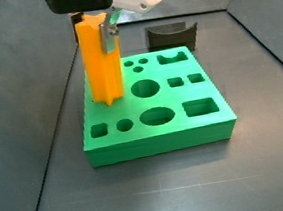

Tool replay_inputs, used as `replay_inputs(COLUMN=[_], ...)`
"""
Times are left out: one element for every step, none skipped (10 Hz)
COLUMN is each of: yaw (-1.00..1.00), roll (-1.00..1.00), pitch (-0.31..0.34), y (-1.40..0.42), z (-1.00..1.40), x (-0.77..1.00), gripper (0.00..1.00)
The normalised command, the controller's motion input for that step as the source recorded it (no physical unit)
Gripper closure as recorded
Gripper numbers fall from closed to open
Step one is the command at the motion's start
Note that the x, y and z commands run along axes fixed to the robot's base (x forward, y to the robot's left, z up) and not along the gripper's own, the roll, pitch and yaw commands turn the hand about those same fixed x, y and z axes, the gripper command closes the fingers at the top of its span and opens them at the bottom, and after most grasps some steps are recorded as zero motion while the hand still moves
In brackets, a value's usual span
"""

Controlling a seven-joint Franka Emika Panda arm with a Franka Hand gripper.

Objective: Pick up the star object. Move up. Place the star object on the fixture. Regrasp the star object. Move to above the board. Insert the star object.
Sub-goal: Insert the star object.

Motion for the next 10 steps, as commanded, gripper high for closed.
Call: replay_inputs(yaw=[0.00,0.00,0.00,0.00,-0.01,-0.06,-0.10,-0.11,0.00,0.00], roll=[-0.19,-0.03,0.00,-0.01,0.00,-0.04,-0.08,-0.08,-0.03,0.00], pitch=[-0.131,-0.091,-0.099,-0.081,-0.006,0.000,0.000,0.000,-0.010,0.000], y=[0.00,0.00,-0.04,0.00,0.00,0.00,0.00,0.00,0.00,0.00], z=[-0.35,-0.45,-0.54,-0.71,-0.78,-0.85,-0.85,-0.75,-0.01,0.00], x=[0.00,-0.02,-0.06,-0.06,-0.06,-0.01,0.00,0.00,0.00,0.00], gripper=[1.00,1.00,1.00,1.00,1.00,1.00,1.00,1.00,1.00,1.00])
